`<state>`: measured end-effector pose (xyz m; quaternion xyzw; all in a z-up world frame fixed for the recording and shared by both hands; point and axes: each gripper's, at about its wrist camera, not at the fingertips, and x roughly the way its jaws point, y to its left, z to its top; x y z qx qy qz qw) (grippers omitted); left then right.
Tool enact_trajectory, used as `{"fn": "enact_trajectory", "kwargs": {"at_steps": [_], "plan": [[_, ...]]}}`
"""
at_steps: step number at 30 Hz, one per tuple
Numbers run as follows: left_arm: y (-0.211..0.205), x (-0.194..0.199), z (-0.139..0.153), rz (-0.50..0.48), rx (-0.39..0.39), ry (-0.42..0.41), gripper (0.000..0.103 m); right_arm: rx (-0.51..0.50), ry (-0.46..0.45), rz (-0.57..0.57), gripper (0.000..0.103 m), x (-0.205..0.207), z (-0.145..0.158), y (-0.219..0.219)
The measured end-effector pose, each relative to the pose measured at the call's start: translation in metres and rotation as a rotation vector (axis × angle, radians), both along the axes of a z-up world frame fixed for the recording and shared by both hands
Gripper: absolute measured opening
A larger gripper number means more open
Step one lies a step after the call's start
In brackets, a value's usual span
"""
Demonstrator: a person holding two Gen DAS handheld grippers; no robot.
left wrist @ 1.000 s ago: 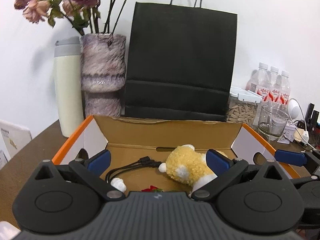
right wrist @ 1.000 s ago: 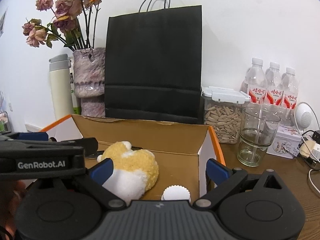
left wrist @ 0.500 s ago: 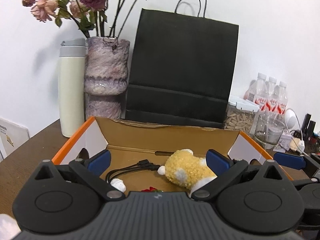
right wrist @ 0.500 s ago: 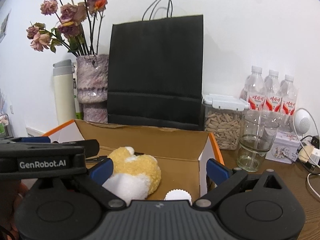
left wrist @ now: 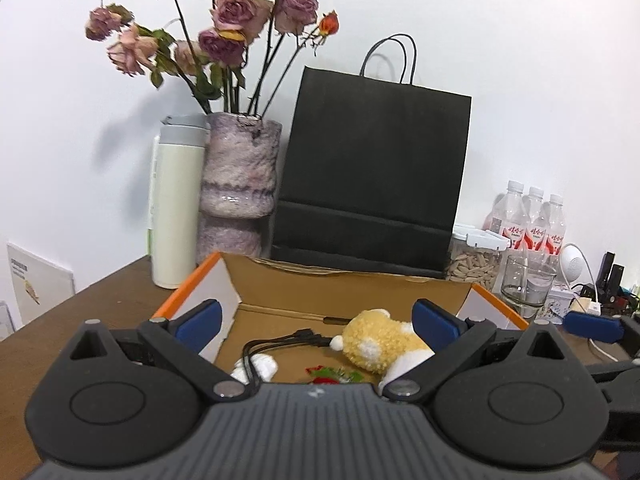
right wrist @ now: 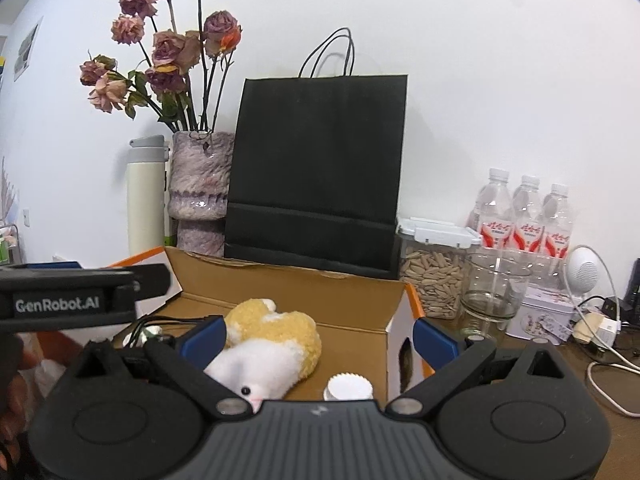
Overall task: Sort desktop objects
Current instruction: 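Withdraw both tools from the box back toward the table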
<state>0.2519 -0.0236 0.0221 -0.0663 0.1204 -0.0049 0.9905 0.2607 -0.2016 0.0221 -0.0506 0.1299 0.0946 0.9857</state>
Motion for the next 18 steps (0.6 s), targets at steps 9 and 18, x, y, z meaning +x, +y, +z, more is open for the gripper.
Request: {"fn": "enact_trajectory", "kwargs": {"at_steps": [9, 18], "plan": [[0.004, -0.038, 0.001, 0.015, 0.043, -0.051, 0.103, -0.004, 0.006, -0.007, 0.1, -0.037, -0.004, -0.008], [0.012, -0.072, 0.0, 0.027, 0.08, -0.06, 0.103, -0.009, 0.04, 0.001, 0.1, -0.07, -0.007, -0.01]]}}
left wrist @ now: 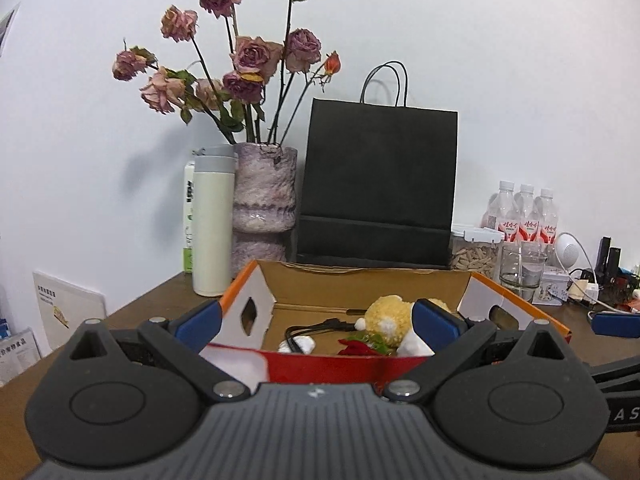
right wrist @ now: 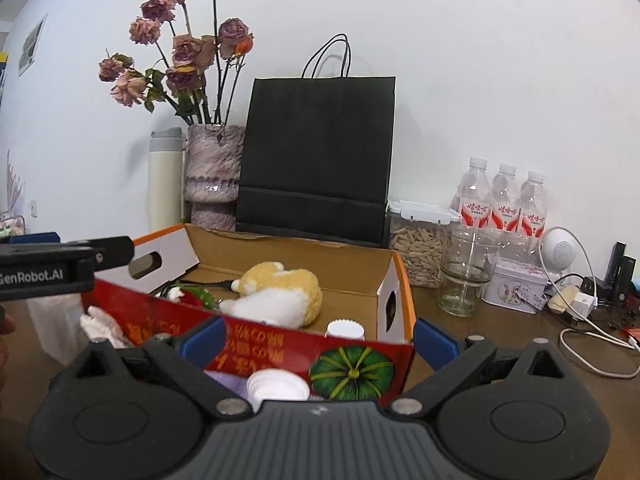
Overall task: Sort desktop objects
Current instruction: 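Withdraw both tools from the box back toward the table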
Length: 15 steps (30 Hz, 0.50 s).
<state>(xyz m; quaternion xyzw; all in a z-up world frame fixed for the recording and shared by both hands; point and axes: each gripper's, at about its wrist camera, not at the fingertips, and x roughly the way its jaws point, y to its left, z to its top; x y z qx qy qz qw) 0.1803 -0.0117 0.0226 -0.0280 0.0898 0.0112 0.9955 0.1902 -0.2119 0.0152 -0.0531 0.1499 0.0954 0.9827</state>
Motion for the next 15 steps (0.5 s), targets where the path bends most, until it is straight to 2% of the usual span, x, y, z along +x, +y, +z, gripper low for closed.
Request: {"fn": "enact_trajectory", "kwargs": {"at_steps": [9, 15], "plan": [[0.018, -0.021, -0.008, 0.035, 0.041, 0.045, 0.103, -0.015, 0.046, -0.004, 0.1, -0.019, -0.006, 0.0], [0.03, -0.02, -0.017, 0.051, 0.066, 0.134, 0.103, -0.024, 0.076, -0.011, 0.1, -0.022, -0.01, 0.002]]}}
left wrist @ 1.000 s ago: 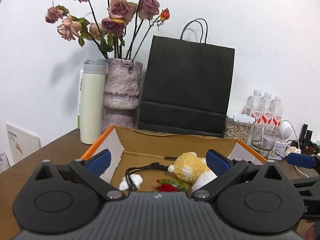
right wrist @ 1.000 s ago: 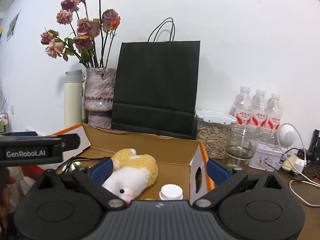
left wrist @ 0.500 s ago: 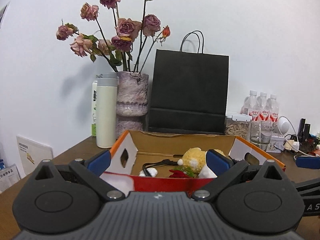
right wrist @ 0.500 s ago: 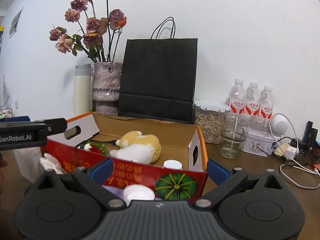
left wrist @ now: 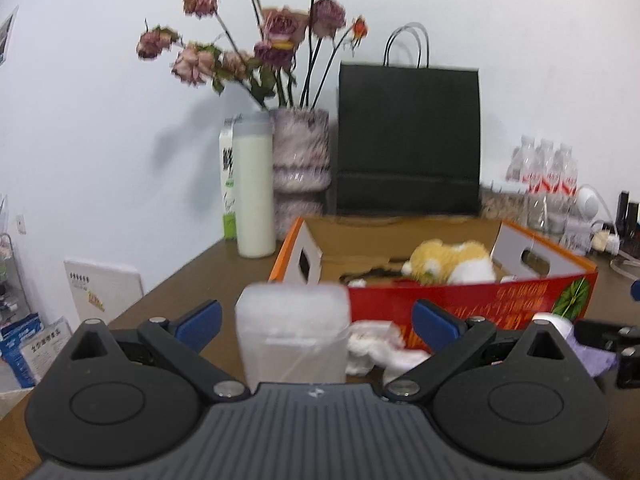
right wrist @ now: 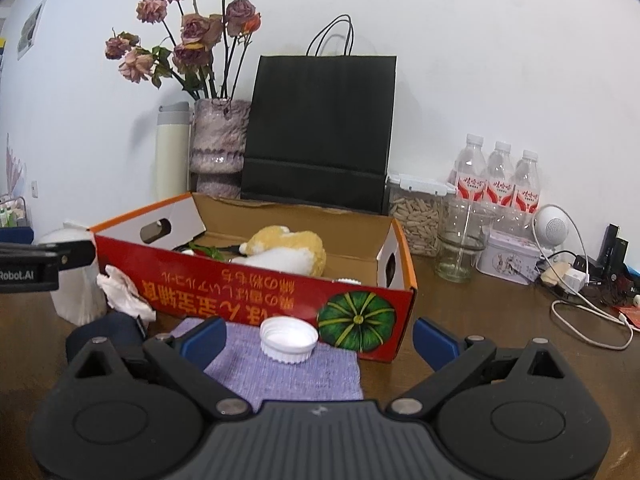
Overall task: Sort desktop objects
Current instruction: 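Withdraw both tools from the box back toward the table, then grasp the clear swab container with the left tool while the right tool grasps another white cap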
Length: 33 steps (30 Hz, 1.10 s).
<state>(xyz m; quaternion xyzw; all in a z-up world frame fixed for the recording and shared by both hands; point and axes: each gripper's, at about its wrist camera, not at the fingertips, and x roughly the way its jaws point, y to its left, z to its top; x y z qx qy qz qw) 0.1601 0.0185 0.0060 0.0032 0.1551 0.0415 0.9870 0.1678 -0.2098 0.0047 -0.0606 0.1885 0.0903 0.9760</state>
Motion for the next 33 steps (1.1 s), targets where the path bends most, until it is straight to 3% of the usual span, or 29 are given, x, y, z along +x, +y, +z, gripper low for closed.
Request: {"fn": "enact_trajectory", "kwargs": {"at_steps": [15, 24, 28, 31, 33], "plan": [[0.025, 0.019, -0.008, 0.081, -0.038, 0.131, 0.103, -0.012, 0.056, -0.012, 0.099, 0.005, -0.008, 0.005], [0.033, 0.03, -0.01, 0.086, -0.051, 0.167, 0.103, 0.045, 0.118, -0.017, 0.098, 0.021, -0.009, 0.006], [0.038, 0.037, -0.011, 0.075, -0.063, 0.177, 0.103, 0.061, 0.141, -0.017, 0.095, 0.034, -0.009, 0.01], [0.041, 0.041, -0.012, 0.077, -0.069, 0.183, 0.103, 0.08, 0.169, -0.019, 0.084, 0.046, -0.01, 0.011], [0.043, 0.044, -0.013, 0.075, -0.073, 0.194, 0.103, 0.089, 0.186, -0.023, 0.082, 0.053, -0.012, 0.012]]}}
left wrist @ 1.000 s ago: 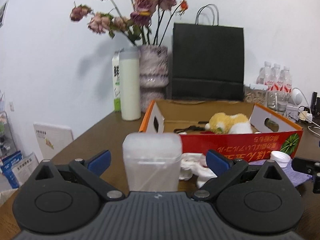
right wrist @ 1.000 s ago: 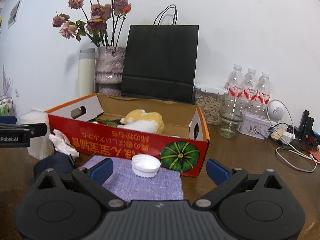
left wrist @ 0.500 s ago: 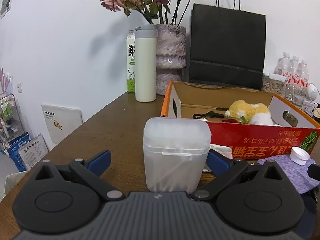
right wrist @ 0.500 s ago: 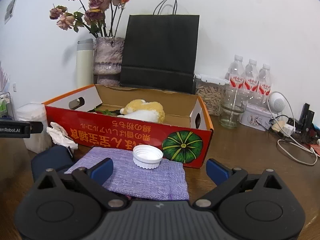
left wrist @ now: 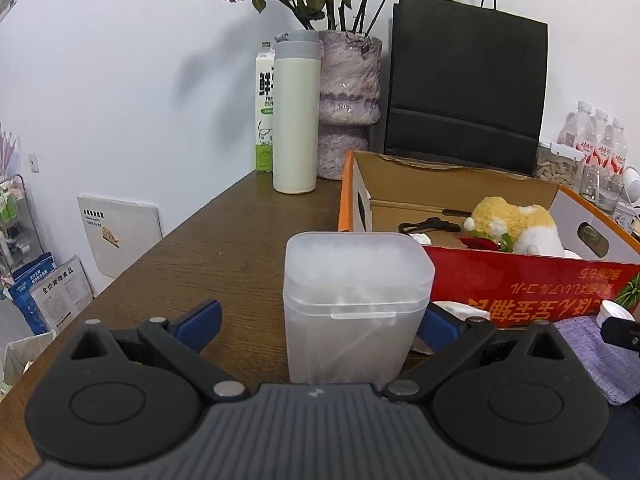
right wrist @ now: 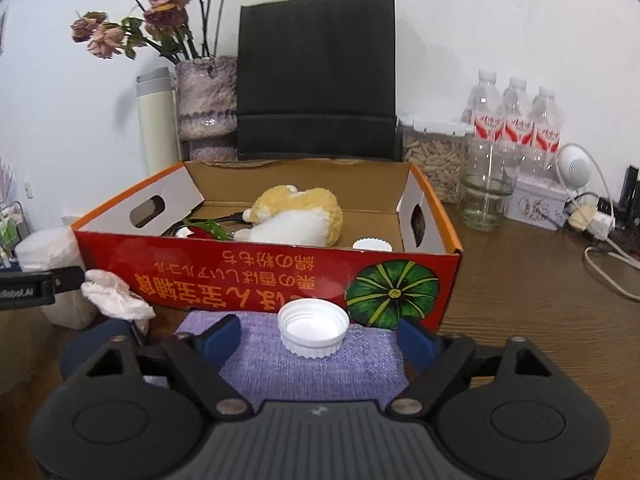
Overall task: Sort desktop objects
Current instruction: 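Grasp the clear swab container with the left tool while the right tool grasps another white cap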
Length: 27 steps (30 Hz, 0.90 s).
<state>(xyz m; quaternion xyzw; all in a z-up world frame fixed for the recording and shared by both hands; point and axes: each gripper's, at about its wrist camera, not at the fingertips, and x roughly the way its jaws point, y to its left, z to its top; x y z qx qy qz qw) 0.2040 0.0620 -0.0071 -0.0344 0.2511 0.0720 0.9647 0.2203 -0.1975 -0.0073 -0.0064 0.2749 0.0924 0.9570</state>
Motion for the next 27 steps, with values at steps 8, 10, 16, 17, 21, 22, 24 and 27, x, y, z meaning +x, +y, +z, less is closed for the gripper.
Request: {"fn": "enact_trajectory", "kwargs": {"at_steps": [8, 10, 16, 17, 21, 22, 24, 27], "plan": [[0.007, 0.007, -0.004, -0.015, -0.034, 0.031, 0.103, 0.003, 0.016, 0.022, 0.039, 0.005, -0.005, 0.003], [0.006, 0.006, -0.003, -0.029, -0.037, 0.017, 0.103, 0.0, 0.004, 0.029, 0.039, 0.001, -0.005, 0.004], [0.003, 0.003, -0.002, -0.059, -0.041, 0.003, 0.095, -0.019, -0.029, 0.046, 0.039, -0.008, -0.004, 0.008], [0.003, 0.003, -0.002, -0.06, -0.045, 0.006, 0.092, -0.021, -0.036, 0.047, 0.039, -0.009, -0.003, 0.008], [0.004, 0.004, -0.004, -0.056, -0.051, 0.019, 0.069, -0.031, -0.046, 0.047, 0.039, -0.011, -0.002, 0.01], [0.004, 0.004, -0.004, -0.056, -0.052, 0.019, 0.069, -0.03, -0.047, 0.045, 0.039, -0.011, -0.002, 0.01], [0.004, 0.002, -0.004, -0.054, -0.058, 0.015, 0.069, -0.028, -0.048, 0.039, 0.039, -0.011, -0.002, 0.009], [0.003, -0.001, -0.004, -0.049, -0.057, 0.008, 0.069, -0.028, -0.054, 0.032, 0.039, -0.012, -0.001, 0.008]]}}
